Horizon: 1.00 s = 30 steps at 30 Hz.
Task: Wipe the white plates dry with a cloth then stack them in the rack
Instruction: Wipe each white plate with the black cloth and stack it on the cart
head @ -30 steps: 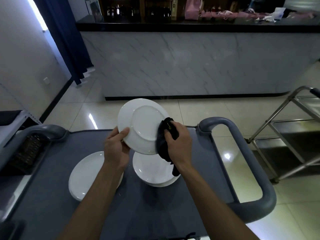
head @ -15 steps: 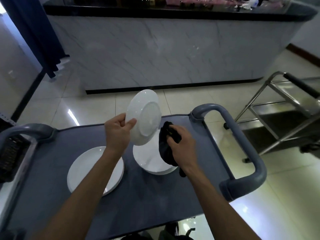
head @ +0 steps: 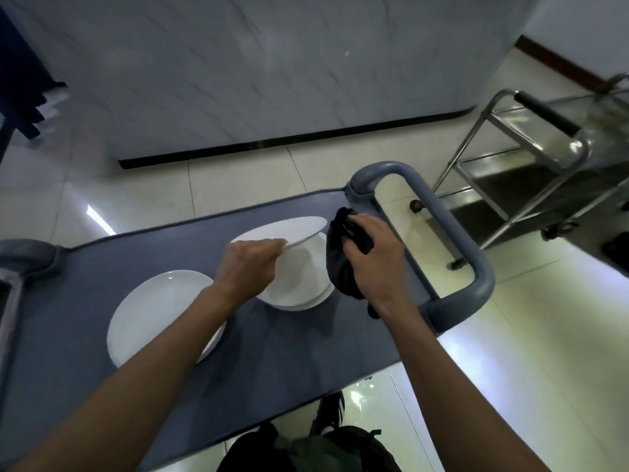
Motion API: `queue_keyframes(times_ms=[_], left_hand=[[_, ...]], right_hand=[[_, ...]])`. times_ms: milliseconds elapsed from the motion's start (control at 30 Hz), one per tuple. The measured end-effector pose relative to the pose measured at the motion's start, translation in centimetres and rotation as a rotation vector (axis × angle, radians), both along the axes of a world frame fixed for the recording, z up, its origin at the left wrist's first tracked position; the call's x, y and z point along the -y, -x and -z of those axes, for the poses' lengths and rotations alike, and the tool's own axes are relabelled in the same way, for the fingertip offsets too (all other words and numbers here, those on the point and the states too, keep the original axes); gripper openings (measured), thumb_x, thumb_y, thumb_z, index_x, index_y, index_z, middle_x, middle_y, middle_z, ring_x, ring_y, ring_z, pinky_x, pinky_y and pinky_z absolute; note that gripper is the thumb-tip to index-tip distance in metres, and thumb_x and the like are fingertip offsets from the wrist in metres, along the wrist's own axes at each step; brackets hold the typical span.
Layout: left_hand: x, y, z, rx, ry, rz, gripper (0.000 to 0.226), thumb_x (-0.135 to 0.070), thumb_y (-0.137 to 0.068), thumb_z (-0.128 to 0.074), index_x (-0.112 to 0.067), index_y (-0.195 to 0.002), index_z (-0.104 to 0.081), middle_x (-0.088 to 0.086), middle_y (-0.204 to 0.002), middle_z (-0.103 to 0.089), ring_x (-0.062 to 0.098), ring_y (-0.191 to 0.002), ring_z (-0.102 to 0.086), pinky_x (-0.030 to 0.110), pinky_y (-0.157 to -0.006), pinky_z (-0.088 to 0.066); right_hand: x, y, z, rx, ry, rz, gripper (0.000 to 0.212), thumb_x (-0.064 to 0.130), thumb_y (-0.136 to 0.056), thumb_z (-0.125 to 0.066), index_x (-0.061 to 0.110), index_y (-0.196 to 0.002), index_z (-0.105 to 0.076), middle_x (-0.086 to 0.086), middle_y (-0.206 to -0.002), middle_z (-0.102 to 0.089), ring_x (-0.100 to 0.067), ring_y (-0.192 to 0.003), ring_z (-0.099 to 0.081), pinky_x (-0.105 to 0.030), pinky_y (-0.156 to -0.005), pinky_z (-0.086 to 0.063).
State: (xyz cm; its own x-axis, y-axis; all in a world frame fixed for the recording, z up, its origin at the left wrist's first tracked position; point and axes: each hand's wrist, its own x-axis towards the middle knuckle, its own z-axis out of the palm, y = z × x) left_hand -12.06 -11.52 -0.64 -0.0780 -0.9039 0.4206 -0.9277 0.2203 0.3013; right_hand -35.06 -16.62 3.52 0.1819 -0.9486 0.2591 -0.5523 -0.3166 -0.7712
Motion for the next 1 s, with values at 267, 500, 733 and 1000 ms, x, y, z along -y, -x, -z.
queue_keyframes(times_ms=[267,500,733,1000], left_hand=[[-0.7,2.0,2.2,0.143,-0.017,0.111,0.028,0.007,-0.074,-0.072,-0.008,-0.097,-0.075,0.010,-0.091,-0.076,0.033,-0.076,-0.071,0.039,-0.060,-0.059],[-1.4,3.2,5.4,0.113,-0.059,0.098,0.019,-0.002,-0.080,-0.074,-0.010,-0.097,-0.075,0.005,-0.098,-0.075,0.033,-0.087,-0.067,0.040,-0.066,-0.057],[-1.9,3.8,6.7,0.131,-0.067,0.102,0.014,-0.006,-0.084,-0.070,-0.008,-0.097,-0.074,0.009,-0.099,-0.074,0.035,-0.087,-0.067,0.042,-0.069,-0.057],[-3.4,3.4,7.6,0.227,-0.169,0.149,0.027,-0.003,-0.084,-0.067,-0.003,-0.111,-0.069,0.016,-0.117,-0.069,0.039,-0.103,-0.064,0.048,-0.083,-0.055]], right_hand=[[-0.6,0.4,1.0,-0.020,0.007,0.012,0.036,0.013,-0.089,-0.070,0.015,-0.124,-0.066,0.002,-0.126,-0.063,-0.012,-0.115,-0.057,-0.036,-0.105,-0.047],[-1.4,0.6,2.4,-0.029,-0.033,0.032,0.036,0.014,-0.090,-0.070,0.013,-0.125,-0.067,0.002,-0.128,-0.063,-0.013,-0.118,-0.056,-0.033,-0.106,-0.046],[-2.2,0.3,3.4,-0.024,-0.074,0.022,0.035,0.017,-0.091,-0.069,0.017,-0.126,-0.066,0.006,-0.126,-0.062,-0.004,-0.115,-0.054,-0.012,-0.102,-0.040],[-2.0,0.6,5.1,-0.056,-0.039,0.033,0.032,0.017,-0.090,-0.070,0.016,-0.122,-0.068,0.007,-0.120,-0.065,0.000,-0.107,-0.054,-0.011,-0.098,-0.040]])
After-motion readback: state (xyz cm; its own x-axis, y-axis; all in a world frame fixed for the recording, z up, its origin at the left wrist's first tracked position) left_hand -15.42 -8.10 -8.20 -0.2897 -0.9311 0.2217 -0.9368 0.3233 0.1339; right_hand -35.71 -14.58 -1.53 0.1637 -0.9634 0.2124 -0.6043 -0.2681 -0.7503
